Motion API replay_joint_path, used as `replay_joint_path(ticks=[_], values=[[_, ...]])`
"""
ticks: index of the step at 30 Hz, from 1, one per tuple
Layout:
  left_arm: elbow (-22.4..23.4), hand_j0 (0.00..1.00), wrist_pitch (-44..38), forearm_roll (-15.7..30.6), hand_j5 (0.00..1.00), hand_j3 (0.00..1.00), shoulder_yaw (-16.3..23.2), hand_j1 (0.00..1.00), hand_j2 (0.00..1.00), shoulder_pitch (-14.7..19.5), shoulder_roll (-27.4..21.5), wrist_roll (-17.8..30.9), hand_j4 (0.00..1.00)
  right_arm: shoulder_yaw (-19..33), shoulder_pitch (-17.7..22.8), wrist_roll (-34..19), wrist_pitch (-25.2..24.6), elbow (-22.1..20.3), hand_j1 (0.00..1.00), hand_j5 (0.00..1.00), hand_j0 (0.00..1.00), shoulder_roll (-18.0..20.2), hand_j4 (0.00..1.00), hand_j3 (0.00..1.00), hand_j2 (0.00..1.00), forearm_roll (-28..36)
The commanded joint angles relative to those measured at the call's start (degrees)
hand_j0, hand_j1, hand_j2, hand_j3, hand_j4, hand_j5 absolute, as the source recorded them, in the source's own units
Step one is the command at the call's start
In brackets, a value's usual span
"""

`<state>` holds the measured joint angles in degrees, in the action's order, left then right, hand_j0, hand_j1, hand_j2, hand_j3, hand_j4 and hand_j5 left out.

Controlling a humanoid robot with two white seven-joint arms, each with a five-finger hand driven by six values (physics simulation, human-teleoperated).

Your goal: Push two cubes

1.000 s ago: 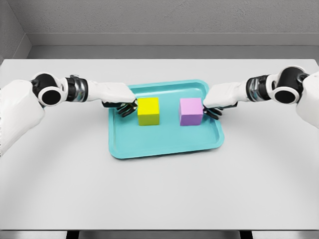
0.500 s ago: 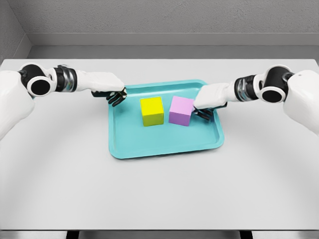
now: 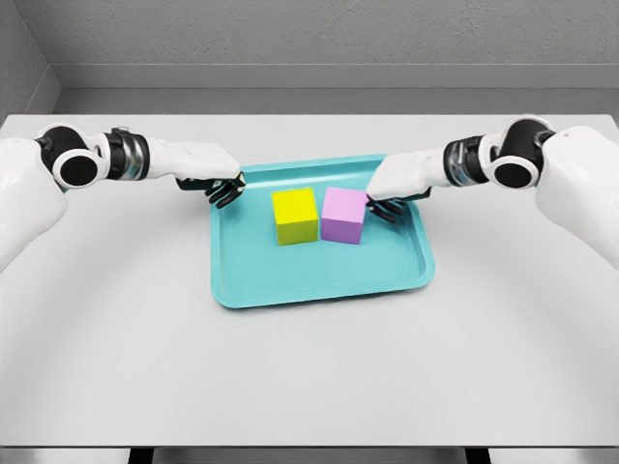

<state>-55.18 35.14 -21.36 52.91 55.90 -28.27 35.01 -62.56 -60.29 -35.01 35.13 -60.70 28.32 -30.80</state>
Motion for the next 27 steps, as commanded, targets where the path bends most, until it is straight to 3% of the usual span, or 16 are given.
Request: replay_joint_path(ticks=[1, 9, 11, 13, 15, 16, 17, 18, 19, 27], values=[[-0.02, 0.03, -0.14, 0.27, 0.03, 0.03, 0.00, 0.03, 0.03, 0.00, 0.14, -0.01, 0.03, -0.01, 0.00, 0.01, -0.13, 0.23, 0.16, 0.16, 0.16, -1.16, 0.16, 0.16, 0.16, 0.22], [0.16, 0.03, -0.14, -0.26, 0.03, 0.03, 1.58, 0.03, 0.03, 0.09, 2.07, -0.01, 0.03, 0.07, -0.88, 0.01, -0.13, 0.23, 0.17, 0.17, 0.17, -2.74, 0.17, 0.17, 0.17, 0.13], [0.16, 0.04, -0.14, -0.08, 0.04, 0.04, 1.49, 0.04, 0.04, 0.44, 1.55, -0.01, 0.04, 1.21, -0.97, 0.01, -0.13, 2.60, 0.21, 0.21, 0.21, -2.13, 0.21, 0.21, 0.21, 0.22], [-0.01, 0.04, -0.14, 1.06, 0.04, 0.04, 0.44, 0.04, 0.04, 1.23, -2.93, -0.01, 0.04, 7.27, -1.05, 0.01, -0.13, 5.15, 0.22, 0.22, 0.22, 0.42, 0.22, 0.22, 0.22, 0.13], [-0.45, 0.07, -0.14, 5.71, 0.07, 0.07, -1.06, 0.07, 0.07, 1.23, -9.34, -0.01, 0.07, 12.37, -0.97, 0.01, -0.13, 5.07, 0.32, 0.32, 0.32, 3.93, 0.32, 0.32, 0.32, 0.13], [-0.89, 0.25, -0.14, 9.75, 0.25, 0.25, -1.06, 0.25, 0.25, 1.14, -12.33, -0.01, 0.25, 16.23, -0.35, 0.01, -0.13, 5.07, 0.38, 0.38, 0.38, 5.60, 0.38, 0.38, 0.38, 0.30], [-0.72, 0.96, -0.14, 17.23, 0.96, 0.96, -1.15, 0.96, 0.96, 0.70, -16.73, -0.01, 0.96, 21.42, 1.23, 0.01, -0.13, 5.15, 0.65, 0.65, 0.65, 7.80, 0.65, 0.65, 0.65, 0.92], [-0.89, 1.00, -0.14, 18.02, 1.00, 1.00, -1.06, 1.00, 1.00, 0.18, -18.23, -0.01, 1.00, 22.40, 2.02, 0.01, -0.13, 5.42, 1.00, 1.00, 1.00, 8.60, 1.00, 1.00, 1.00, 1.01], [-1.07, 1.00, -0.14, 17.94, 1.00, 1.00, -1.06, 1.00, 1.00, -0.79, -17.44, -0.01, 1.00, 21.70, 3.95, 0.01, -0.13, 5.42, 1.00, 1.00, 1.00, 8.86, 1.00, 1.00, 1.00, 0.83], [-0.98, 1.00, -0.14, 18.02, 1.00, 1.00, -1.06, 1.00, 1.00, -1.14, -17.61, -0.01, 1.00, 19.85, 3.96, 0.01, -0.13, 5.42, 1.00, 1.00, 1.00, 10.53, 1.00, 1.00, 1.00, 0.83]])
